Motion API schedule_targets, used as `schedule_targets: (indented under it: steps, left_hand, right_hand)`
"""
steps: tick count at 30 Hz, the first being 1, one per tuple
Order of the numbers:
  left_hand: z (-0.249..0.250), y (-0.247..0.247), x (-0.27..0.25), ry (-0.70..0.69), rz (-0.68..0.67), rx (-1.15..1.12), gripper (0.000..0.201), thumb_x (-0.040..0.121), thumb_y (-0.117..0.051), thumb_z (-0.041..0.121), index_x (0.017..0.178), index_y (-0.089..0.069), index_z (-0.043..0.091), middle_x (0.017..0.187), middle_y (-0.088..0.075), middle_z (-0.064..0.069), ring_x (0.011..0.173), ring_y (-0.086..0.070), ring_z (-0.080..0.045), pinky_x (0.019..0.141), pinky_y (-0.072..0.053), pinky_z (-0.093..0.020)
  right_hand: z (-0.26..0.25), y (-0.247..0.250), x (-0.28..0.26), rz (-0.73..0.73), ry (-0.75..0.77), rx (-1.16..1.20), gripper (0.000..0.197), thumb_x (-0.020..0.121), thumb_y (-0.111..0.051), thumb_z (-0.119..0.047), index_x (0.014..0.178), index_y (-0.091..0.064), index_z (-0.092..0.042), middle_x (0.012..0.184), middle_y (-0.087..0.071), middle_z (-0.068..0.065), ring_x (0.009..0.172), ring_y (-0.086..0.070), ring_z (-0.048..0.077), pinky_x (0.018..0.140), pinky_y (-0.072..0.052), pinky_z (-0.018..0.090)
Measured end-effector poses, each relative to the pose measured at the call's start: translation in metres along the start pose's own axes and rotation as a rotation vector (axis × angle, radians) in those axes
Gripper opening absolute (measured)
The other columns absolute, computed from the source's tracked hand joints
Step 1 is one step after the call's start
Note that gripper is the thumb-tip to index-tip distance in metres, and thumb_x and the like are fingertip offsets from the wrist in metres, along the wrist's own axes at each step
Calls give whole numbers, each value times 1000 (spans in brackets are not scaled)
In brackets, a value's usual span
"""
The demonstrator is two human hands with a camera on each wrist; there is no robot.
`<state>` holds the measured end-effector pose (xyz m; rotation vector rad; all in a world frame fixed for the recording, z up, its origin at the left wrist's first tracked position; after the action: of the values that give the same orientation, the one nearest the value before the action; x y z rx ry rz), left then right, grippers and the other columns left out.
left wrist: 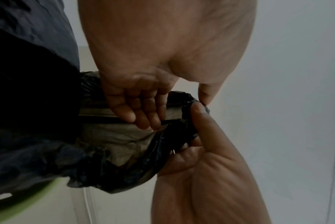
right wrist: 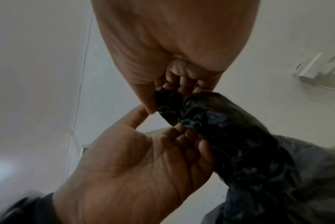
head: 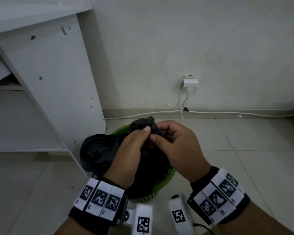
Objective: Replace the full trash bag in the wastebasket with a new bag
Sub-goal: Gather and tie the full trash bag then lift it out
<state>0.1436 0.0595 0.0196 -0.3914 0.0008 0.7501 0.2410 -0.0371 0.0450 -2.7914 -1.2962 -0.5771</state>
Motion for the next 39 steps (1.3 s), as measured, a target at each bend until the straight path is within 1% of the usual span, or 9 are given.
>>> schedule_targets:
  steps: [4, 7, 10, 17, 22, 27, 30, 35, 39]
  left_hand:
    - [17, -6, 3, -9, 10, -81, 27, 95, -61, 30, 88, -73, 7, 87, -70, -19, 80, -67, -29, 75, -53, -36]
    - [20, -3, 9, -70, 122, -88, 8, 93, -62, 9, 89, -66, 4, 76, -66, -16, 70, -63, -25, 64, -53, -31]
    - [22, 1, 12, -164, 129, 12, 12, 94, -60, 2, 95, -71, 6, 85, -73, -13, 76, -67, -23, 74, -55, -35]
    - [19, 2, 4, -223, 25, 87, 13, 94, -63, 6, 103, -73, 5, 107, -74, -19, 101, -69, -32, 96, -54, -46]
    - [21, -8, -11, -367, -82, 445, 19, 91, -66, 2, 103, -77, 12, 97, -78, 1, 94, -73, -14, 87, -57, -26]
    - [17, 0, -11, -255, 59, 251, 21, 97, -51, -1, 99, -69, 9, 81, -71, -11, 68, -67, -21, 64, -53, -33]
    - [15, 16, 10, -476, 206, 685, 22, 87, -68, 23, 109, -65, 27, 97, -68, 4, 89, -65, -10, 82, -52, -30]
    - [26, 22, 30, -659, -181, 974, 53, 77, -60, 36, 128, -60, 22, 132, -59, 2, 129, -51, -18, 110, -39, -49]
    - [49, 19, 32, -292, -441, 570, 52, 78, -57, 27, 128, -55, 12, 121, -63, -12, 113, -59, -17, 100, -45, -35]
  right_hand:
    - [-8, 0, -2, -81, 173, -191, 18, 81, -75, -2, 90, -72, -18, 69, -62, -15, 65, -60, 5, 67, -48, 17]
    - [-9, 4, -5, -193, 227, -285, 21, 78, -69, 3, 81, -74, -17, 60, -54, -11, 55, -52, 10, 58, -44, 21]
    - [-9, 8, -9, -283, 107, -184, 15, 81, -66, 3, 81, -70, -12, 57, -52, 0, 52, -46, 10, 53, -41, 20]
    - [-1, 6, 4, 31, -333, 143, 21, 94, -63, -26, 93, -66, -5, 64, -60, 2, 59, -56, 17, 53, -46, 28]
    - [-8, -2, 9, -4, -558, 399, 36, 98, -56, -30, 98, -71, 3, 86, -75, 17, 71, -71, 20, 54, -52, 24]
    - [-5, 4, 15, -25, -609, 519, 19, 98, -54, -17, 97, -64, -1, 86, -63, 22, 66, -63, 25, 61, -53, 31]
    - [-9, 8, 18, -78, -524, 535, 15, 99, -52, -12, 98, -61, 1, 85, -64, 18, 68, -64, 19, 57, -54, 25]
    - [-21, 23, 26, -277, -271, 223, 9, 91, -62, -1, 93, -65, -9, 85, -68, 2, 79, -64, 12, 72, -53, 22]
    - [-33, 34, 33, -366, -16, -275, 14, 86, -69, -1, 91, -67, -14, 83, -68, -13, 79, -62, 3, 76, -48, 18]
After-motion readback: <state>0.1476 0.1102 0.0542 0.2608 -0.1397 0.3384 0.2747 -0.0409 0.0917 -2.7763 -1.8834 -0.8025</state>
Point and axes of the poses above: each hand's wrist, its own x-axis towards the middle knuckle, its own y-axis out of the back of the hand, z = x × y, the point moved 1 cm from there along x, towards the middle knuckle
